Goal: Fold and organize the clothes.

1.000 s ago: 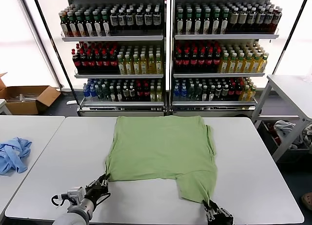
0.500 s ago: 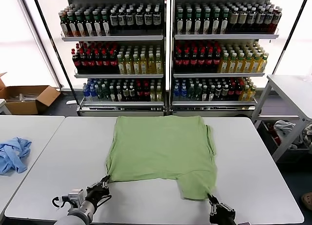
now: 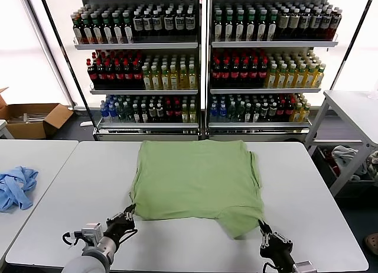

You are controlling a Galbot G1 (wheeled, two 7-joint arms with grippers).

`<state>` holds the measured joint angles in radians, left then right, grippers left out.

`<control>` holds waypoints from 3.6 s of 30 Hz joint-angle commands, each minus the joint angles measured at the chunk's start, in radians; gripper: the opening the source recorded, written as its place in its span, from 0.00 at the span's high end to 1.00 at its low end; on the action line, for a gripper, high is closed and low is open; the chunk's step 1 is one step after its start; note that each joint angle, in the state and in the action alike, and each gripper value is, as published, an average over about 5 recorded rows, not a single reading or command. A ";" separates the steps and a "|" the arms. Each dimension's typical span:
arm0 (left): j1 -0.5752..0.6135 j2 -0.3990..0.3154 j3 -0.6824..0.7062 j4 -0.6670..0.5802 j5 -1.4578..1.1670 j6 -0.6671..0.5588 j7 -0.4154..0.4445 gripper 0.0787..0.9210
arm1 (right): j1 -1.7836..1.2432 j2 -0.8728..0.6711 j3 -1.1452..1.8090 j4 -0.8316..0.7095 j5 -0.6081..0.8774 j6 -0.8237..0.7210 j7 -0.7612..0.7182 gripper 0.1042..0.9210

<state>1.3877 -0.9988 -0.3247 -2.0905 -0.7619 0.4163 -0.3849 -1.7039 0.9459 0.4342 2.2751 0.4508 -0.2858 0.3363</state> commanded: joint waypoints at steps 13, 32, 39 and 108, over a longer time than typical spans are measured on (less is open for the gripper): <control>-0.278 -0.047 0.059 0.088 -0.049 0.046 -0.099 0.99 | 0.326 -0.067 -0.013 -0.121 0.105 -0.073 -0.032 1.00; -0.441 -0.135 0.130 0.247 -0.028 0.104 -0.239 0.99 | 0.808 -0.086 -0.286 -0.500 0.074 -0.057 -0.130 1.00; -0.468 -0.150 0.145 0.309 -0.009 0.102 -0.238 0.99 | 0.939 -0.056 -0.391 -0.652 0.065 -0.014 -0.165 1.00; -0.316 -0.025 0.069 0.357 0.051 0.022 0.031 0.12 | 0.396 -0.041 -0.087 -0.360 0.236 0.047 -0.120 0.13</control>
<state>1.0558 -1.0364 -0.2485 -1.7873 -0.7088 0.4517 -0.3865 -1.2129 0.9140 0.3029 1.8823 0.6633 -0.2685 0.2254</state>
